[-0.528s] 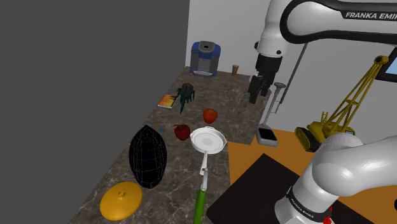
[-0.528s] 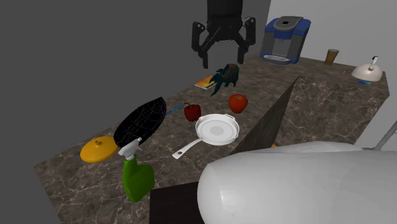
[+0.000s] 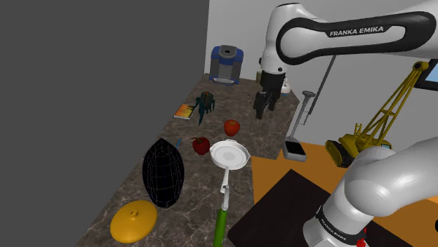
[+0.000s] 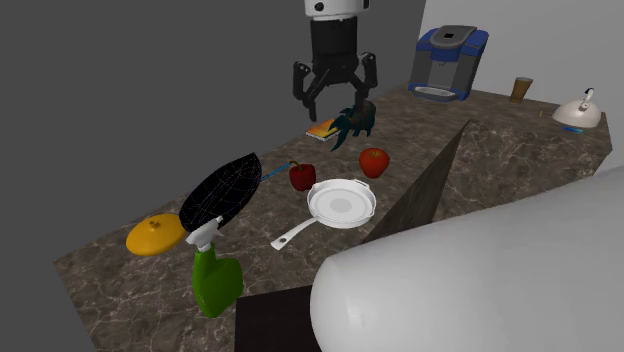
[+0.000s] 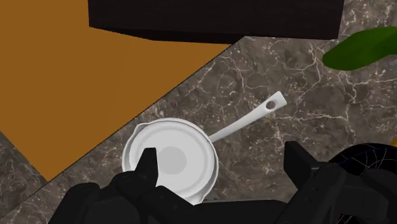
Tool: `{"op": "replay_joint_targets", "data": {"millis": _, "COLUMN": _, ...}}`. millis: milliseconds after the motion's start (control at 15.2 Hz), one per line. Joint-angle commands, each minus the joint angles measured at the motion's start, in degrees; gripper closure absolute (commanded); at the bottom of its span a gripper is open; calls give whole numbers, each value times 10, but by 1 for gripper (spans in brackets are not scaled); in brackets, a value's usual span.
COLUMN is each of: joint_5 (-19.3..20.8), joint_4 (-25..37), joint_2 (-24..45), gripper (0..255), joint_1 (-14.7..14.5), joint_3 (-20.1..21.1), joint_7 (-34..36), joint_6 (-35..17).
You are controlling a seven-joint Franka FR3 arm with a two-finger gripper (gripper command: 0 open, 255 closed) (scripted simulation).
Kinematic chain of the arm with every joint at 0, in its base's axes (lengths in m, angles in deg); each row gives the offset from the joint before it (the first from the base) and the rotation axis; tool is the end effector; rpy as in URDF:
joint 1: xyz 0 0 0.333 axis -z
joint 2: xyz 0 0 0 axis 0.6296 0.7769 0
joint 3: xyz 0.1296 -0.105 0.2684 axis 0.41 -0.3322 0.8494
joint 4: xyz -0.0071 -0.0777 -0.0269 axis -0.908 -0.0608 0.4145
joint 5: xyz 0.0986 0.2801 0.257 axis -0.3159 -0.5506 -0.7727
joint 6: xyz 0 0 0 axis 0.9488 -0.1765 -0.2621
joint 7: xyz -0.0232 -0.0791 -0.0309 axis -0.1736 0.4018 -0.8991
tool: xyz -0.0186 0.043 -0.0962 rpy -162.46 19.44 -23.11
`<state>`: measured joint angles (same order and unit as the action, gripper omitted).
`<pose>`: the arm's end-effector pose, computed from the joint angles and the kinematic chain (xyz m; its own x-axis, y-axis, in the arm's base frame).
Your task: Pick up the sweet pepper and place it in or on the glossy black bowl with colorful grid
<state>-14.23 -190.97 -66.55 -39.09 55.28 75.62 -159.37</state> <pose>0.3642 0.0222 0.5210 0.9955 0.0864 -0.0397 0.0890 -0.9935 0.0704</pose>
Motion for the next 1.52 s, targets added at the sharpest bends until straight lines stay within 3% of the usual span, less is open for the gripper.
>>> {"op": "replay_joint_targets", "data": {"millis": 0, "joint_5": 7, "joint_4": 10, "joint_2": 42, "gripper": 0, "joint_1": 1, "joint_3": 1, "joint_7": -5, "joint_6": -32}}
{"op": "replay_joint_targets", "data": {"millis": 726, "joint_5": 51, "joint_4": 114, "joint_2": 289, "gripper": 0, "joint_1": 2, "joint_3": 17, "joint_7": -5, "joint_6": -164}}
{"op": "replay_joint_targets", "data": {"millis": 1452, "joint_5": 111, "joint_4": 307, "joint_2": 541, "gripper": 0, "joint_1": -12, "joint_3": 20, "joint_7": 2, "joint_6": -210}}
